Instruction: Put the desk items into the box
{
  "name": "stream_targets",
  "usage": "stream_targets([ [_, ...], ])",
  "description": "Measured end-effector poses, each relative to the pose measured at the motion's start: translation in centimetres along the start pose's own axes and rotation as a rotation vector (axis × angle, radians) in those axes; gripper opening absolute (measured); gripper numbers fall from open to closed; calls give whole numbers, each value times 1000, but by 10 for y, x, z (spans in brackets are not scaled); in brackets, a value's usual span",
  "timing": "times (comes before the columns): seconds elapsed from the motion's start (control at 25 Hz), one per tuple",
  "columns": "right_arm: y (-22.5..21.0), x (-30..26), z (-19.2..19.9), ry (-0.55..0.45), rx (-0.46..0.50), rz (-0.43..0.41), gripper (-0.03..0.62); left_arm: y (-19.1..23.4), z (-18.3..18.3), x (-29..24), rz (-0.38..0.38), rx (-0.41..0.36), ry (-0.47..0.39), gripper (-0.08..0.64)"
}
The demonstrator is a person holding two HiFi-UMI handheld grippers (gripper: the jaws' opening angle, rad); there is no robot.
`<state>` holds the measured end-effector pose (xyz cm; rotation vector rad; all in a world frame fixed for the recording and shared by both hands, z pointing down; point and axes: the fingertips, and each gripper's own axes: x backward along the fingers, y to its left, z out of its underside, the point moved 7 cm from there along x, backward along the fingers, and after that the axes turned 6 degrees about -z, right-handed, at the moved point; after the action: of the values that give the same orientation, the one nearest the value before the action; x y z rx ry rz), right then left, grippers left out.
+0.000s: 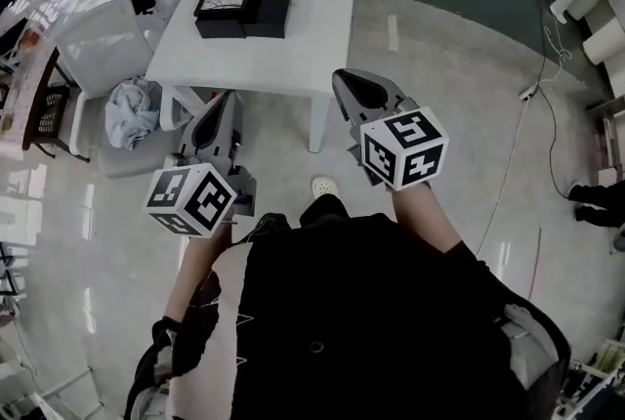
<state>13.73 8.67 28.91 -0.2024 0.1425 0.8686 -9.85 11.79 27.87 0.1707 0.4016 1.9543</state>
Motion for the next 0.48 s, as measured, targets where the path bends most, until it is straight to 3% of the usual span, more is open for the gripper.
stream_targets([
  [0.48,-101,-75,-46,-40,16,-108,3,3,-33,-105,-77,-39,-81,11],
])
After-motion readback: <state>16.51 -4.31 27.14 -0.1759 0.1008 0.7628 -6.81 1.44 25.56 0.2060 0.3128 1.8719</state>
